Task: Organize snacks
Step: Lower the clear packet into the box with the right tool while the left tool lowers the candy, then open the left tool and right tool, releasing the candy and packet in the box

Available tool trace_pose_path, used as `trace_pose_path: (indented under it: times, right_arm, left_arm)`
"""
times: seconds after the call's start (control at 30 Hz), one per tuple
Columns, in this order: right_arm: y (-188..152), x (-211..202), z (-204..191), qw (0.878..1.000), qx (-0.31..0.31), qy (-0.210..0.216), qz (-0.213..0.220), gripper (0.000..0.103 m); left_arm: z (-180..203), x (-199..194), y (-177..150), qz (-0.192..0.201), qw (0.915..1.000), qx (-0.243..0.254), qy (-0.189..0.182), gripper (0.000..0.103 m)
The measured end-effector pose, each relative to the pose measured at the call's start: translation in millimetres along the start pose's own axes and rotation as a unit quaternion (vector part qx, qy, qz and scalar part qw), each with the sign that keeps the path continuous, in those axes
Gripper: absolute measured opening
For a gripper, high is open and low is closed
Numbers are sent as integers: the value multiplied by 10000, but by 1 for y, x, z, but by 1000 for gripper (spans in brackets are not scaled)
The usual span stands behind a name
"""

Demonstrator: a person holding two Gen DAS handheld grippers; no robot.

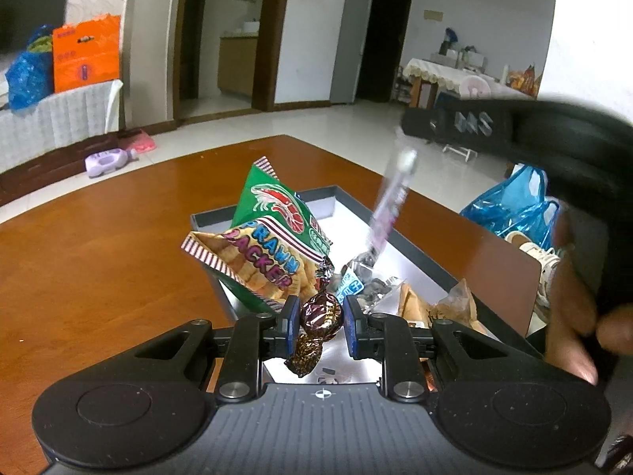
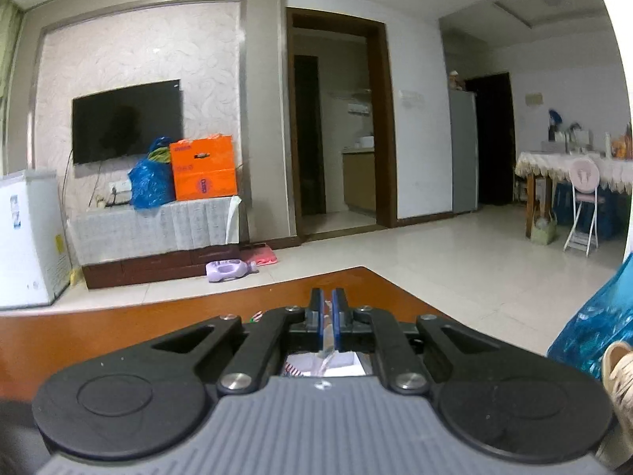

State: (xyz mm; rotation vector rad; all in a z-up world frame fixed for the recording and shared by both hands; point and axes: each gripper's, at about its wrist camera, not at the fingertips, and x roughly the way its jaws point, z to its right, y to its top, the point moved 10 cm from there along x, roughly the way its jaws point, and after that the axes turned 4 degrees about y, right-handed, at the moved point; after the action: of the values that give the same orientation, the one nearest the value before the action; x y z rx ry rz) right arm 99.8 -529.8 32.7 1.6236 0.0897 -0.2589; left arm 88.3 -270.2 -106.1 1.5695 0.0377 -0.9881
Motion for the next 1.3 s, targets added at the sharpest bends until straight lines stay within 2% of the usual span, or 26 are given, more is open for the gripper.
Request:
trace_pose_path:
  times: [0.1, 0.33, 0.5, 0.83, 0.87, 0.9, 0.93, 1.0, 1.07, 1.13, 1.2, 1.3]
  right_arm:
    - [0, 24, 8, 9995, 283, 49, -109, 4]
    - [-8, 61, 16, 9985, 476, 11, -278, 4]
    - [-22, 84, 14, 9958, 675, 133, -599, 4]
    - [-26, 86, 9, 9957, 724, 114, -569, 4]
    - [-27, 86, 10, 9956, 749, 90, -559, 4]
    - [-31, 82, 12, 9955, 778, 76, -538, 4]
    - [-34, 80, 14, 9954, 786, 75, -542, 4]
    - [-37, 79, 14, 9953, 773, 30, -580, 4]
    - [-38, 78, 16, 9953, 781, -62, -564, 4]
    - [-35, 78, 19, 9946, 886, -136, -520, 4]
    - [-32, 76, 24, 9939, 975, -292, -415, 4]
    - [-27, 72, 27, 9933, 1041, -383, -318, 4]
  left_arm:
    - [1, 6, -1, -59, 10000, 17, -38, 25]
    - [-2, 22, -4, -234, 9997, -12, -37, 25]
    - [-5, 30, -5, -300, 9995, -47, -2, 25]
    - [-5, 43, -7, -312, 9994, 35, 121, 25]
    - [-5, 44, -7, -311, 9994, 38, 145, 32]
    - [-5, 45, -7, -319, 9993, 46, 197, 49]
    - [-6, 45, -6, -286, 9993, 48, 228, 54]
    - [-4, 43, -3, -191, 9996, 81, 206, 61]
    - [-1, 42, -1, -128, 9997, 130, 156, 62]
    - [3, 38, 2, 18, 9999, 127, 80, 68]
    - [6, 32, 5, 194, 9997, 137, 38, 81]
    - [9, 22, 8, 434, 9987, 250, 63, 85]
